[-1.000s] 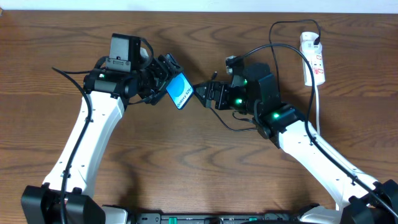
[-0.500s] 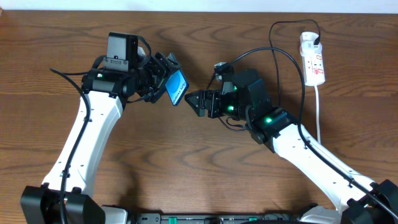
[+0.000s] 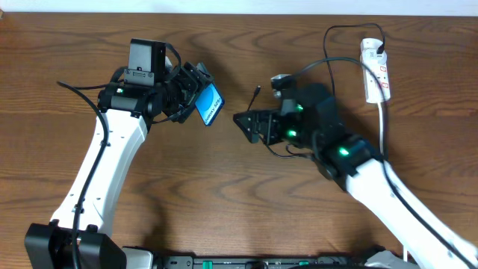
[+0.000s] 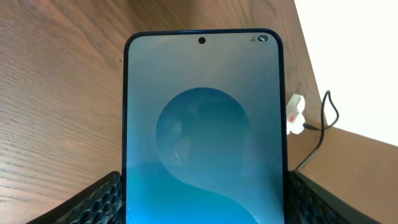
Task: Plug charger to phone and switch on socket
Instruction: 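Close the right gripper on the phone's side edge beside the left gripper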
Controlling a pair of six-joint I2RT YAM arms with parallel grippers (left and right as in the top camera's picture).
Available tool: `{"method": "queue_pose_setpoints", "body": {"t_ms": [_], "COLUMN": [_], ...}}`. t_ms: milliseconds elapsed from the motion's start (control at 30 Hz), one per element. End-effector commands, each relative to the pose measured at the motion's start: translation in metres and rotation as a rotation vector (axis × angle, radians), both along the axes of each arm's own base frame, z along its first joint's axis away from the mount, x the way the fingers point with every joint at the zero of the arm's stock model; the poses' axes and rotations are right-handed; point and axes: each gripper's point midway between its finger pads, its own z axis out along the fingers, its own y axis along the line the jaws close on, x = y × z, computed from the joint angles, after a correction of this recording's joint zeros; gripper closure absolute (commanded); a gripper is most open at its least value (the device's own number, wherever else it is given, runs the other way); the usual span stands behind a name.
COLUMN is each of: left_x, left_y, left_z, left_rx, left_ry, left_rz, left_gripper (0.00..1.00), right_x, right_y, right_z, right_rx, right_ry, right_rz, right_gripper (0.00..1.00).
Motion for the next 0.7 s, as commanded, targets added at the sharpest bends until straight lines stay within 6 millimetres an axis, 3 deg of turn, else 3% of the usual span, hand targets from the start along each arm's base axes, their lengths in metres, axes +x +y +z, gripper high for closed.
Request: {"method": "queue_pose_setpoints", "body": {"t_ms": [0,100,200,367,667], "left_x": [0.003,0.004,0.004,0.006,0.006], "left_y": [0.007,0.009,0.01,0.01,0.01], "left_z": [0.01,0.01,0.01,0.011,0.01], "left_rx": [0.033,0.045,0.045,0.048,0.05], "left_ry": [-0.048,-0.05,-0.05,-0.058,-0.058], "left_rz": [0.014,0.024,0.024,0.027,0.029], "left_gripper": [0.59,0.59,0.59,0.59,0.59], "right_x": [-0.018,-0.018,-0.012,-0.001,0.023], "right_y": [-0.001,0.0,0.005,0.033,0.055], "right_z": [0.039,0.039,0.023,0.011,-0.006], "right_rx": [0.035,0.053,0.038,0.049,0.102], "right_ry": [-0.108,-0.082,-0.033,-0.052,-0.033], "right_rz": [0.047,0.027,-0.016,-0.006,-0.082], "right_gripper": [0.07,0.07,0.07,0.1,0.15]}}
